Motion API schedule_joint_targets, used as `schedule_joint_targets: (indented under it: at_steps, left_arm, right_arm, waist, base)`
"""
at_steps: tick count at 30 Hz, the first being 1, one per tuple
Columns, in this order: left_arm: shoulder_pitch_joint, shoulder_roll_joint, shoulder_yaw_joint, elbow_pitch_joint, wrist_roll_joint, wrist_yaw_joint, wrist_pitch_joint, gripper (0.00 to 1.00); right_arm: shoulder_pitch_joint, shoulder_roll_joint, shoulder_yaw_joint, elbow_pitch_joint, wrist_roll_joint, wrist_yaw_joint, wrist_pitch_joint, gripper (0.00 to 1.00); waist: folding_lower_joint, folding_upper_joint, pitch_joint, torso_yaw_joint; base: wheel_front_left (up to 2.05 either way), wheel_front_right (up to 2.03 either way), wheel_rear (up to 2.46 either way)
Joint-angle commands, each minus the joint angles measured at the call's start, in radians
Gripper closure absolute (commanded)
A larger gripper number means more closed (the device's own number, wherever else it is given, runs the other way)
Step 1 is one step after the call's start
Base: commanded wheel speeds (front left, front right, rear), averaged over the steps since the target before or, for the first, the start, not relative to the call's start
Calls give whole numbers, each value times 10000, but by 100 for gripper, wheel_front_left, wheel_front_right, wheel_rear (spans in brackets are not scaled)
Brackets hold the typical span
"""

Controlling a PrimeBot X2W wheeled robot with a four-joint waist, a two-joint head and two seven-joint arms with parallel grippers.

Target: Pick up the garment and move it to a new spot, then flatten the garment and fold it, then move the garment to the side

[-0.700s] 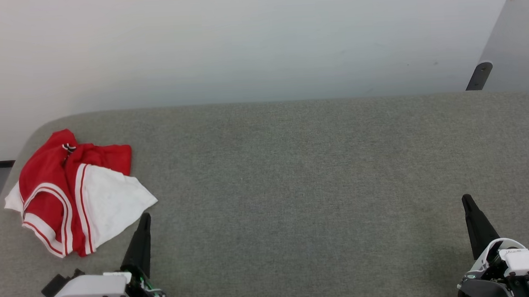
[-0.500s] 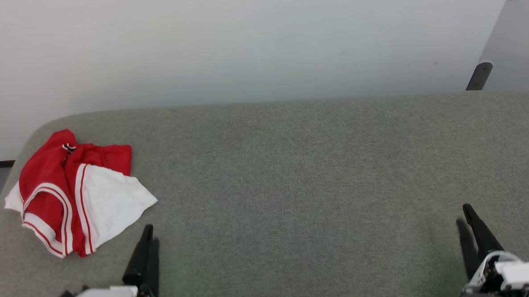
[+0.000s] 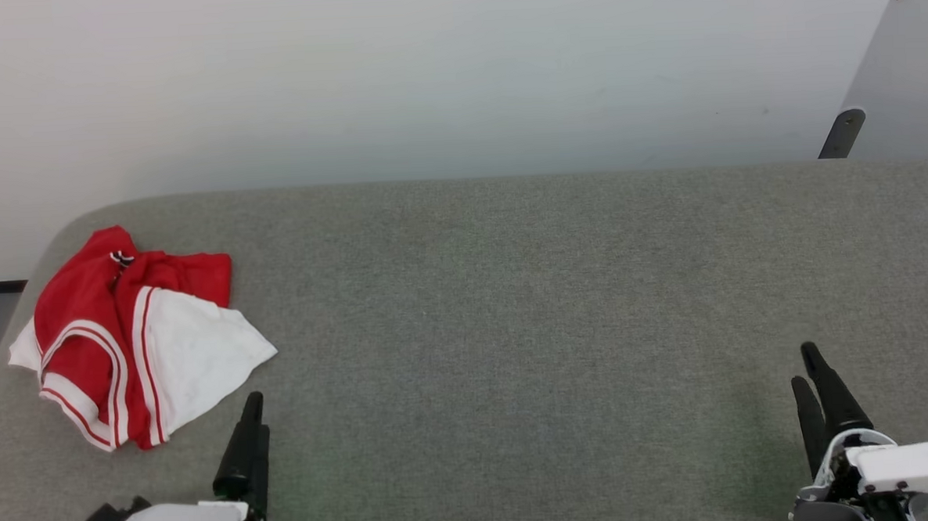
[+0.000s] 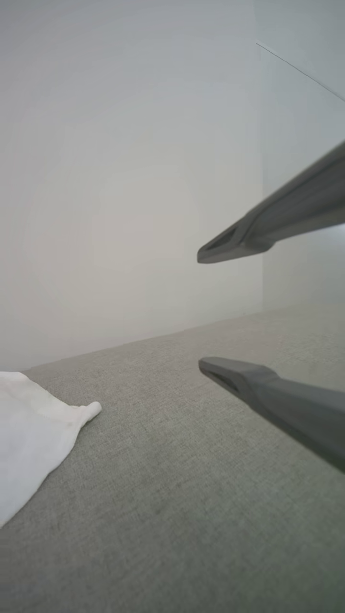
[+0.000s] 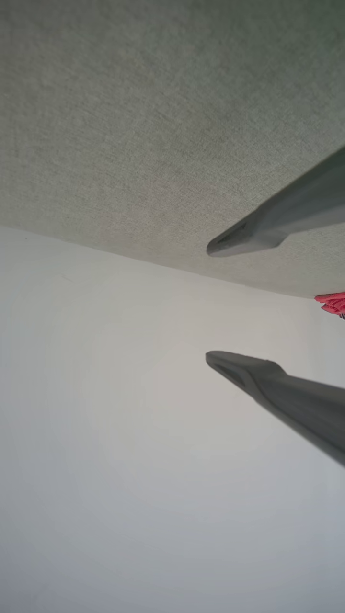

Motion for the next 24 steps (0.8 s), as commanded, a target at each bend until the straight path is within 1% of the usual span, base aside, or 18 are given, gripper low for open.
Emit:
schedule_joint_targets:
  at_steps: [1,4,7,8,18,24]
  left_arm:
    - [-328,185,-88,-146,485,-16,-129,0]
    - [-382,264,-134,-152,1088,15,-270,0]
    - [-402,391,-221,-206,1943,92,-402,0]
    - [-402,391,-221,-206,1943,92,-402,0]
    - [-438,502,-401,-191,4115,261,-806,0]
    - [-452,589,-499,-199,5301,308,-1028,0]
  right_arm:
    - [-410,-169,169,-89,-356,3,-157,0]
    - [-548,-253,327,-44,-787,4,-303,0]
    - [-670,-337,414,-61,-1381,4,-435,0]
    - [-670,-337,414,-61,-1381,4,-435,0]
    - [-959,-516,788,-51,-3516,5,-839,0]
    - [-1141,-523,904,233,-4773,5,-1059,0]
  waist:
    - [0,0,-2,4]
    - [0,0,-1,10]
    - [0,0,5,18]
    - [0,0,5,18]
    - [0,0,34,32]
    - [0,0,40,25]
  base:
    - [0,0,0]
    - [0,0,0]
    - [0,0,0]
    - [0,0,0]
    - [0,0,0]
    - [0,0,0]
